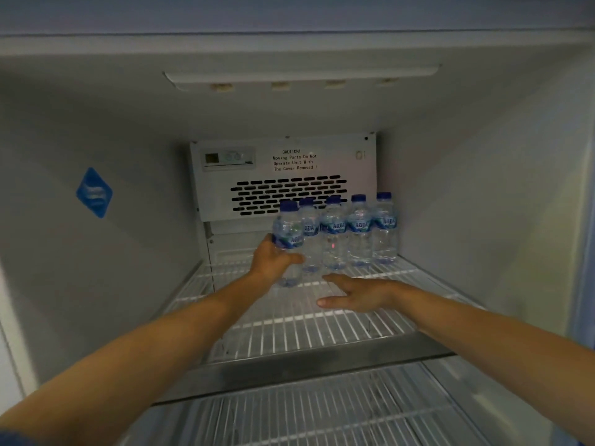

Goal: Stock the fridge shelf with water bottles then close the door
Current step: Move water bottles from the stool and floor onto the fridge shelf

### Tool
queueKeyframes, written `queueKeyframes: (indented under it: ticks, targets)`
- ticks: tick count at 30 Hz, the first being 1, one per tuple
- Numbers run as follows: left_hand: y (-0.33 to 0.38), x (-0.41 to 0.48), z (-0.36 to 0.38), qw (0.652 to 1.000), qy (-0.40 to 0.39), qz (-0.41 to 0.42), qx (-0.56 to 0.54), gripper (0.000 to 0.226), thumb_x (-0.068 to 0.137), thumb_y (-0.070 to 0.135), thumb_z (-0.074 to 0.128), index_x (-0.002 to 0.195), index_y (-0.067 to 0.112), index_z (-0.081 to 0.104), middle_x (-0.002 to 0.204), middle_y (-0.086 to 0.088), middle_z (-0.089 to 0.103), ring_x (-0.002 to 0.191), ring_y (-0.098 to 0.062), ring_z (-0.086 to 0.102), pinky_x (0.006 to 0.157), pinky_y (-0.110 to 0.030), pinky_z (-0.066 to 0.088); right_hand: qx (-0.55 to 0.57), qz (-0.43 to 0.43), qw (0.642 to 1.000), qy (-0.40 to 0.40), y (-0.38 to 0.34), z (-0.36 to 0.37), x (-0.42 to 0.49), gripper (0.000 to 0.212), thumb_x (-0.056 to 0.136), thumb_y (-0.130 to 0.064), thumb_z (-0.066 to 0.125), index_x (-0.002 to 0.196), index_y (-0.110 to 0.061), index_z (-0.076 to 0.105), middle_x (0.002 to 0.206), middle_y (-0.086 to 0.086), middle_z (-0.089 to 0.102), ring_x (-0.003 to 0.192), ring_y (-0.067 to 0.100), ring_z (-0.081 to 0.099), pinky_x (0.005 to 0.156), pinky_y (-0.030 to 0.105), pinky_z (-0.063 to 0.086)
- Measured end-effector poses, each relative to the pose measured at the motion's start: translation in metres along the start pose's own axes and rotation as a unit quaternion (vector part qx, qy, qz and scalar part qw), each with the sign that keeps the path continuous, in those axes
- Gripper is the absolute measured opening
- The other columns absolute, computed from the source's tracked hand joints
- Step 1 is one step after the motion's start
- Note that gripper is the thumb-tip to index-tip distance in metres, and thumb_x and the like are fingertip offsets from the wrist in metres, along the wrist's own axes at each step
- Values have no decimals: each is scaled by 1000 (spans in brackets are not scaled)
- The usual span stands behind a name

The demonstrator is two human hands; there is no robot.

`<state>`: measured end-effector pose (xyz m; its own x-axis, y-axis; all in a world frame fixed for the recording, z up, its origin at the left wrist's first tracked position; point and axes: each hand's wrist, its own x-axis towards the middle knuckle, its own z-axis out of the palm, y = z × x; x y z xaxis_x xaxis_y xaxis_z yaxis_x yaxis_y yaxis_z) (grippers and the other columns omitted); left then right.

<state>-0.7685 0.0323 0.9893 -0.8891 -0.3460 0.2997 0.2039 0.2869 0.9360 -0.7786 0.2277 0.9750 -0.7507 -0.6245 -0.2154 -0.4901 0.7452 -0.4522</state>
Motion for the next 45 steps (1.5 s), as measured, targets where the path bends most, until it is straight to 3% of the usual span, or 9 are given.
queueKeyframes:
  ticks: [3, 10, 16, 20, 25, 29, 38, 41, 45]
  targets:
    - [-1, 17, -13, 1000, -15, -5, 5, 64, 61, -1, 82, 120, 5, 58, 117, -10, 66, 107, -25, 62, 97, -37, 48, -29, -5, 1000, -9, 2, 0, 2, 88, 89, -68, 40, 154, -28, -5, 161, -4, -14, 149, 16, -6, 121, 38, 2]
    - [-12, 43, -11, 998, -40, -42, -26, 55, 64, -10, 76, 115, 0, 61, 110, -14, 68, 102, -28, 64, 91, -34, 50, -41, -11, 999, -17, 2, -2, 1, 85, 91, -66, 38, 154, -28, -4, 161, -5, -16, 148, 14, -12, 121, 40, -3]
    - [-18, 58, -6, 995, -55, -52, -64, 53, 66, -16, 69, 116, -4, 59, 107, -14, 68, 96, -27, 64, 74, -27, 52, -64, -13, 998, -17, 1, -3, -1, 81, 92, -66, 35, 154, -29, -2, 161, -5, -13, 149, 14, -9, 121, 39, -2]
    - [-20, 62, -6, 993, -70, -45, -89, 65, 65, -16, 69, 125, 1, 52, 116, -14, 66, 104, -26, 64, 77, -28, 53, -52, -20, 998, -14, 2, -3, 0, 82, 90, -66, 38, 154, -30, 2, 162, -6, -12, 149, 13, -6, 121, 36, 0]
    - [-20, 65, -3, 991, -72, -38, -108, 65, 67, -20, 65, 127, 1, 49, 120, -16, 64, 103, -27, 63, 73, -26, 52, 84, -32, 996, 0, 11, -8, -1, 87, 80, -60, 64, 151, -37, 19, 161, -11, 6, 147, 14, 14, 119, 31, 17]
    - [-25, 69, -1, 991, -51, -35, -121, 65, 67, -21, 63, 126, 1, 49, 119, -16, 64, 101, -25, 62, 70, -24, 51, 162, -39, 986, 12, 14, -11, 0, 86, 75, -45, 78, 147, -38, 31, 159, -10, 16, 146, 15, 17, 114, 29, 21]
    - [-35, 68, -2, 995, -50, -41, -72, 69, 64, -9, 76, 124, 8, 45, 113, -9, 64, 104, -25, 61, 86, -36, 50, 164, -37, 986, 5, 16, -10, 6, 81, 72, -46, 79, 142, -41, 38, 158, -9, 19, 145, 14, 20, 116, 31, 22]
    - [-42, 61, -1, 995, -60, -67, -30, 63, 66, -7, 75, 119, 7, 44, 110, -7, 63, 101, -24, 61, 71, -31, 50, 158, -38, 987, 4, 16, -9, 6, 80, 73, -46, 78, 143, -40, 38, 159, -9, 18, 145, 14, 18, 116, 30, 22]
    - [-42, 61, -1, 996, -53, -76, -14, 62, 67, -9, 73, 120, 5, 45, 115, -11, 61, 106, -27, 60, 71, -32, 50, 143, -35, 989, -4, 16, -10, 6, 79, 76, -47, 75, 144, -39, 36, 159, -9, 17, 146, 14, 18, 117, 31, 21]
